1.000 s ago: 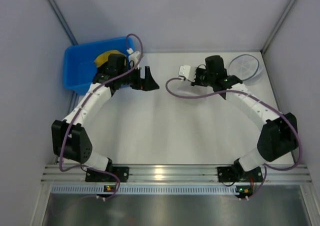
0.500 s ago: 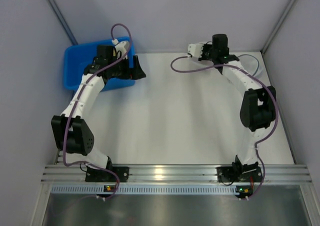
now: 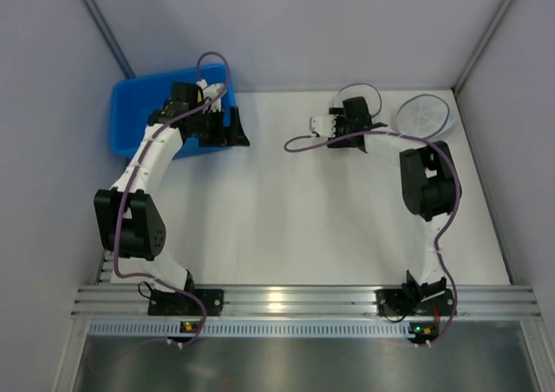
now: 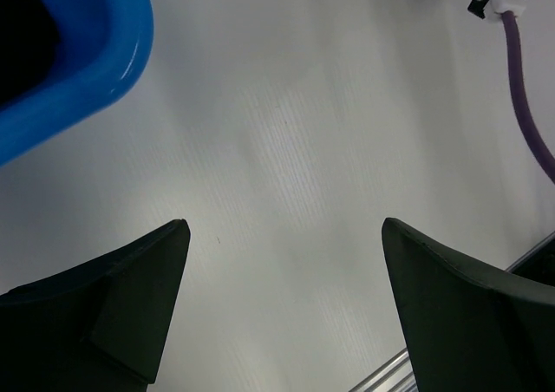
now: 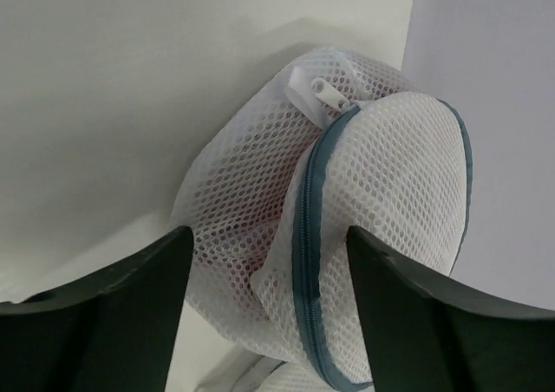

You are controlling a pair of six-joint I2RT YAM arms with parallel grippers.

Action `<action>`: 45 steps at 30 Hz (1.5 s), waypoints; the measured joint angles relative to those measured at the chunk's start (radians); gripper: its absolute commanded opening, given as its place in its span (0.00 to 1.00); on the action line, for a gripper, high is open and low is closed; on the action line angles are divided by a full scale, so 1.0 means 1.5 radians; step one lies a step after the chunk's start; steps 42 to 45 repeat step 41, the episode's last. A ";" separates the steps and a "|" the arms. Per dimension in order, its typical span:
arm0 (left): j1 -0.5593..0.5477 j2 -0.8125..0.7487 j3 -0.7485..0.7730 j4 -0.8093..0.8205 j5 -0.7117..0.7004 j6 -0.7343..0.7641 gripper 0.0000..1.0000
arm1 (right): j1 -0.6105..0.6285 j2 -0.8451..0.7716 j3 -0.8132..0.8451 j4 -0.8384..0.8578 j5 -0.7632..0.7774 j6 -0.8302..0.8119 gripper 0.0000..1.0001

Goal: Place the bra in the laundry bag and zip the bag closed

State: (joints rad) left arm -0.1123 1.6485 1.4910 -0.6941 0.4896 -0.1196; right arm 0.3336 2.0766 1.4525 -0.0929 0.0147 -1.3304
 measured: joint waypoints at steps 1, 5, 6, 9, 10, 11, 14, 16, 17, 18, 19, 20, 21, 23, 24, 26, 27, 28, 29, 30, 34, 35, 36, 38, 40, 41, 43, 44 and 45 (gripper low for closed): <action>0.001 0.006 0.000 -0.006 0.005 0.002 0.98 | 0.003 -0.004 0.000 -0.001 0.001 0.012 0.81; 0.001 0.028 0.000 -0.022 0.023 0.012 0.98 | 0.008 -0.038 0.000 -0.017 0.004 0.061 0.98; 0.001 0.032 0.000 -0.023 0.025 0.014 0.98 | 0.009 -0.053 0.000 -0.025 0.005 0.075 0.99; 0.001 0.043 0.013 -0.030 0.024 0.026 0.98 | 0.012 -0.108 0.000 -0.052 0.005 0.114 1.00; 0.001 0.047 0.022 -0.035 0.022 0.030 0.98 | 0.014 -0.132 0.000 -0.065 0.004 0.134 0.99; 0.001 0.052 0.035 -0.038 0.020 0.033 0.98 | 0.016 -0.152 0.000 -0.076 0.005 0.150 0.99; 0.001 0.066 0.076 -0.041 0.008 0.046 0.98 | 0.024 -0.222 0.007 -0.126 -0.003 0.220 0.99; 0.001 0.077 0.101 -0.040 0.001 0.049 0.98 | 0.027 -0.251 0.020 -0.159 -0.015 0.271 0.99; 0.001 0.083 0.114 -0.041 -0.002 0.050 0.98 | 0.028 -0.265 0.029 -0.180 -0.022 0.305 0.99; 0.001 0.087 0.123 -0.041 -0.005 0.053 0.98 | 0.028 -0.278 0.035 -0.195 -0.033 0.337 0.99; 0.001 0.092 0.131 -0.040 -0.006 0.057 0.98 | 0.028 -0.288 0.037 -0.209 -0.043 0.365 0.99; 0.001 0.093 0.133 -0.040 -0.006 0.062 0.98 | 0.028 -0.304 0.037 -0.228 -0.057 0.399 0.99; 0.001 0.094 0.134 -0.040 -0.006 0.068 0.98 | 0.028 -0.315 0.036 -0.246 -0.070 0.427 1.00; -0.002 0.094 0.134 -0.041 -0.009 0.081 0.98 | 0.028 -0.347 0.022 -0.275 -0.106 0.493 0.99; -0.004 0.094 0.133 -0.041 -0.012 0.084 0.98 | 0.028 -0.362 0.012 -0.286 -0.119 0.515 0.99; -0.010 0.092 0.126 -0.039 -0.027 0.090 0.98 | 0.028 -0.399 -0.024 -0.300 -0.150 0.561 0.99; -0.016 0.090 0.118 -0.038 -0.037 0.092 0.98 | 0.028 -0.413 -0.042 -0.305 -0.160 0.575 0.99; -0.024 0.088 0.106 -0.037 -0.049 0.094 0.98 | 0.028 -0.426 -0.063 -0.309 -0.171 0.588 0.99; -0.034 0.085 0.092 -0.037 -0.060 0.095 0.98 | 0.028 -0.438 -0.085 -0.315 -0.181 0.600 0.99; -0.044 0.082 0.078 -0.037 -0.068 0.096 0.98 | 0.028 -0.446 -0.104 -0.320 -0.189 0.610 0.99; -0.102 0.072 0.012 -0.040 -0.100 0.097 0.98 | 0.028 -0.457 -0.166 -0.336 -0.211 0.635 0.99; -0.112 0.070 0.002 -0.043 -0.104 0.097 0.98 | 0.028 -0.458 -0.176 -0.340 -0.215 0.640 0.99; -0.126 0.067 -0.007 -0.045 -0.112 0.097 0.98 | 0.028 -0.460 -0.185 -0.345 -0.219 0.644 1.00; -0.149 0.059 -0.020 -0.046 -0.125 0.096 0.98 | 0.028 -0.464 -0.193 -0.349 -0.223 0.650 0.99; -0.161 0.052 -0.023 -0.046 -0.133 0.096 0.98 | 0.028 -0.469 -0.193 -0.349 -0.227 0.653 0.99; -0.164 0.049 -0.023 -0.046 -0.136 0.096 0.98 | 0.028 -0.473 -0.193 -0.348 -0.228 0.656 1.00; -0.164 0.049 -0.023 -0.046 -0.136 0.096 0.98 | 0.028 -0.473 -0.193 -0.348 -0.228 0.656 1.00; -0.164 0.049 -0.023 -0.046 -0.136 0.096 0.98 | 0.028 -0.473 -0.193 -0.348 -0.228 0.656 1.00; -0.164 0.049 -0.023 -0.046 -0.136 0.096 0.98 | 0.028 -0.473 -0.193 -0.348 -0.228 0.656 1.00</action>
